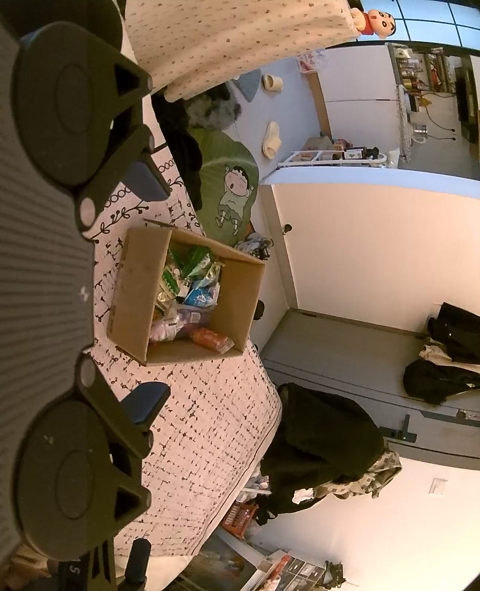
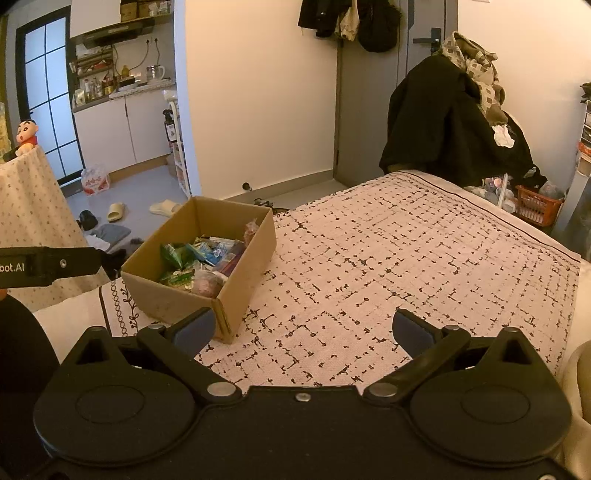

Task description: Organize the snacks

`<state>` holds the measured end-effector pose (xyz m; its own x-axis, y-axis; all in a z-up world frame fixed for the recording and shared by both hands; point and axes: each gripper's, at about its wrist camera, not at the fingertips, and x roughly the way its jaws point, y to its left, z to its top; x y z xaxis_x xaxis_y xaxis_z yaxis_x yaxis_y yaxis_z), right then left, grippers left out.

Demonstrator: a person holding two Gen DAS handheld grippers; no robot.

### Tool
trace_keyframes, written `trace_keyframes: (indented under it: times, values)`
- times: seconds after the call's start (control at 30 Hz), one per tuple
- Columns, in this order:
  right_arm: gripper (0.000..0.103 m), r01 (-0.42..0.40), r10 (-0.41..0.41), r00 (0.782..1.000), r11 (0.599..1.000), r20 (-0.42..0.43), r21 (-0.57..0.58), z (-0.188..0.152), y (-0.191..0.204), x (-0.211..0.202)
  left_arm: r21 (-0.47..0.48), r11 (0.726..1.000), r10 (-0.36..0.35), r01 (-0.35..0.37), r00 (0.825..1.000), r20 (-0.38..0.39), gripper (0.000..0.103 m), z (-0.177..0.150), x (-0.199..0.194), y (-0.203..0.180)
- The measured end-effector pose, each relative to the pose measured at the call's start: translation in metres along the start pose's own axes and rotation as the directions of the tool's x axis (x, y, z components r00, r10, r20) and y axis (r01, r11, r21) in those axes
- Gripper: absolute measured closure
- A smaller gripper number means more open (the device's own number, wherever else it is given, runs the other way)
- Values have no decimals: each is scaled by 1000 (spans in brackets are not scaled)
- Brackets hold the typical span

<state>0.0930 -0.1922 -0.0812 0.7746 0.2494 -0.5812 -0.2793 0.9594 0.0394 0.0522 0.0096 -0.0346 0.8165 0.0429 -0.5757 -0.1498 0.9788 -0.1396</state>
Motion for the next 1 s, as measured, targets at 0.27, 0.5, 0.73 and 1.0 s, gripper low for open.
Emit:
trace_keyframes:
  times: [0.27, 0.5, 0.73, 1.0]
  values:
    - [0, 2, -2, 1000, 1000, 4, 0, 1, -1, 0, 9, 1000, 9, -9, 1000, 1, 0, -2, 0, 0]
    - [0, 6, -6, 1000, 1000, 10, -1, 2, -2, -1, 12, 1000, 18, -18, 1000, 7, 0, -2, -2, -1]
    - [0, 6, -6, 1000, 1000, 12, -2, 2, -1, -2, 9, 1000, 17, -17, 1000, 3, 0, -2, -4, -1]
    - [0, 8, -8, 1000, 1000, 13, -1, 2, -1, -2, 0, 1000, 20, -20, 1000, 0, 0, 0, -5, -3]
